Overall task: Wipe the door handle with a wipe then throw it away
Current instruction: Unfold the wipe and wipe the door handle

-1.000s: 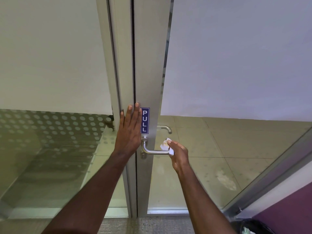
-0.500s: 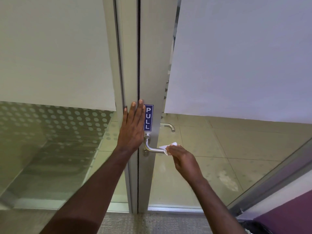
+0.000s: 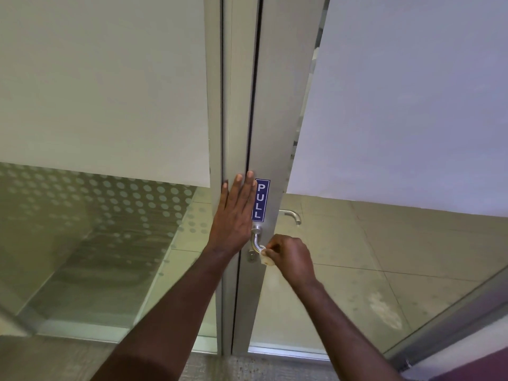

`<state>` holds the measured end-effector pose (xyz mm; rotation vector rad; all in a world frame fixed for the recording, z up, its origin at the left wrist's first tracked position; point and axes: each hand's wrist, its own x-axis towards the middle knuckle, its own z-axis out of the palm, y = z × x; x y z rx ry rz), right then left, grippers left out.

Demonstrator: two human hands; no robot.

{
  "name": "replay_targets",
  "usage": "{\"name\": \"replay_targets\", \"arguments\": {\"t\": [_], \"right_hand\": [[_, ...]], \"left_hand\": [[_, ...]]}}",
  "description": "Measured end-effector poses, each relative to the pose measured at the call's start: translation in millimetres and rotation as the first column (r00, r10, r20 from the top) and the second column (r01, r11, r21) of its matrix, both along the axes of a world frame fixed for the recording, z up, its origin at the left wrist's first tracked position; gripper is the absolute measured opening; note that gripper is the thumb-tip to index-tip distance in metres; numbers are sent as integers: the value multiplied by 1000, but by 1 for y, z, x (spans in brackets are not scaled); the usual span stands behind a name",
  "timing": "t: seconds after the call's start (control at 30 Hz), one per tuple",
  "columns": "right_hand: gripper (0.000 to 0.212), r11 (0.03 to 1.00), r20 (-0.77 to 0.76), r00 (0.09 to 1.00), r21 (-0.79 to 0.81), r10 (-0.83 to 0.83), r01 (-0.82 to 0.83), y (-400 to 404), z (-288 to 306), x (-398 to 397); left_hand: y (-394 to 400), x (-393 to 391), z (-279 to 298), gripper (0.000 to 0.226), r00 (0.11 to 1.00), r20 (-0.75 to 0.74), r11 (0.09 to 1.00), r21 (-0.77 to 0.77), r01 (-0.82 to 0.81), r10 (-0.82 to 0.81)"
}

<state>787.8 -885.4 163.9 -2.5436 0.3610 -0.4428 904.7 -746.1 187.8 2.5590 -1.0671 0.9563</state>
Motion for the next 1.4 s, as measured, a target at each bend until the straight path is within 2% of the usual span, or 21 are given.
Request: {"name": "replay_targets", "arguments": {"t": [0.13,0.2,0.3,0.4,0.5,0.67,0.77,0.93,1.0,1.07,1.17,1.2,1.27,1.33,1.4], "right_hand": [[6,997,87,993,24,-79,77,38,-6,20],[15,988,127,979,8,-156,156,44,-7,27],[27,930,99,961,-242,-260,276,44,-9,29],[36,879,5,956,-391,-294,272,46,-15,24],[24,858,-32,962,-461,-271,226,55,-21,27],[25,898,-126,944,-368,-304,240,64,-14,45],[22,922,-117,942,-271,-316,276,65,-11,43],[17,914,-126,924,-245,-361,324,58,-18,33],[23,913,-156,902,-135,-403,385,53,-15,39],[30,893,-217,876,38,-431,449,47,-7,47],[32,860,-291,870,212,-398,465,39,1,58],[32,858,-288,872,220,-397,464,39,2,58],[30,877,-230,873,124,-430,465,44,-1,53],[23,892,-141,881,-50,-451,449,49,-3,47],[18,898,-102,898,-159,-427,409,48,-2,46]], "left_hand": [[-2,1,-1,87,999,-38,999,38,-28,30],[0,1,-2,81,999,-33,1000,23,0,0],[3,1,0,71,999,-7,999,-7,38,-38],[4,1,1,75,999,-2,999,15,32,-32],[3,2,0,82,1000,-16,1000,24,19,-19],[1,3,-1,85,1000,-24,999,30,10,-9],[2,2,-2,90,1000,-11,999,37,1,0],[0,3,-4,97,1000,-10,999,33,-22,22],[0,3,-4,100,1000,-11,999,38,-22,23],[1,3,-3,105,1000,-5,999,43,-16,16],[1,3,-3,118,1000,-5,998,52,-23,23],[1,3,-3,123,1000,-12,998,55,-28,28],[0,1,-3,122,999,-21,998,51,-24,25],[0,1,-4,107,1000,1,999,34,-9,9],[1,1,-2,94,1000,16,1000,19,3,-3]]}}
